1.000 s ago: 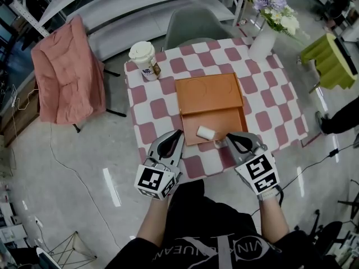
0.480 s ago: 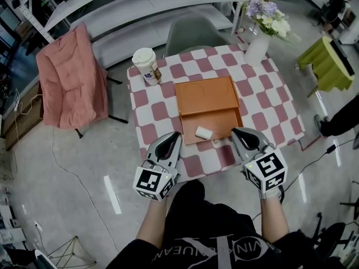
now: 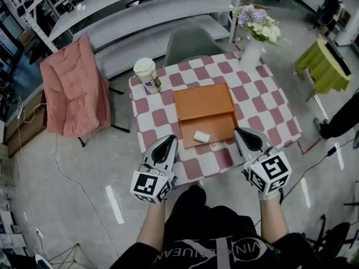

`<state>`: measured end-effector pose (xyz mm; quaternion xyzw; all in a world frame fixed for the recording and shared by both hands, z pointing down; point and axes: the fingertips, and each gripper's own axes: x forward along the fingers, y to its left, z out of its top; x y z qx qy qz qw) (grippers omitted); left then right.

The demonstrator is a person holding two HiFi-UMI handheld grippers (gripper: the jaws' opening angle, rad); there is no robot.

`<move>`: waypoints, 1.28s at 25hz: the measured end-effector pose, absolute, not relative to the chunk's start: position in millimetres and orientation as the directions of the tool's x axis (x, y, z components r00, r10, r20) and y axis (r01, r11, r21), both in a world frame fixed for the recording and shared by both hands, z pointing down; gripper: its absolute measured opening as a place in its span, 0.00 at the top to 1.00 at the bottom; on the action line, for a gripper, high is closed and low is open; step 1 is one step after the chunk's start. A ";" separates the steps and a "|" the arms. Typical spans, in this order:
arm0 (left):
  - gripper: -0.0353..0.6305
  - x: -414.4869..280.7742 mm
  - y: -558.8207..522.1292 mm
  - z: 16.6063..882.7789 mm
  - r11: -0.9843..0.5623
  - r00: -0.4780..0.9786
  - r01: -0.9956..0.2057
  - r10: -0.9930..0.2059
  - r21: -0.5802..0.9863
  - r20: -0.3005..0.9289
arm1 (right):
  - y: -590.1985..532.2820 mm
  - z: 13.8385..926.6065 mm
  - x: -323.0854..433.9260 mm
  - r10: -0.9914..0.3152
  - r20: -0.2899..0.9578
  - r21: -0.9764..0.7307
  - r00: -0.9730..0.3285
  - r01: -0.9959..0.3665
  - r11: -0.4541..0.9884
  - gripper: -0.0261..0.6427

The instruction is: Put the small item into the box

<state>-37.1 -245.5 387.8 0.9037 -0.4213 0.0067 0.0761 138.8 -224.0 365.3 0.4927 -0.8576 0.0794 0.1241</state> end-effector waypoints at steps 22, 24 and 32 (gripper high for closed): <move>0.92 -63.4 -243.6 350.8 -0.596 0.599 -0.798 -0.801 0.092 0.005 | -210.6 327.3 150.6 -0.875 0.163 -0.012 -0.456 -0.888 0.460 0.95; 0.92 -65.2 -243.0 349.2 -0.593 0.595 -0.800 -0.804 0.089 0.000 | -209.0 326.2 151.1 -0.876 0.157 -0.012 -0.456 -0.888 0.460 0.95; 0.92 -74.9 -238.0 338.5 -0.577 0.578 -0.812 -0.816 0.086 -0.015 | -201.0 319.7 152.9 -0.879 0.144 -0.015 -0.454 -0.889 0.457 0.95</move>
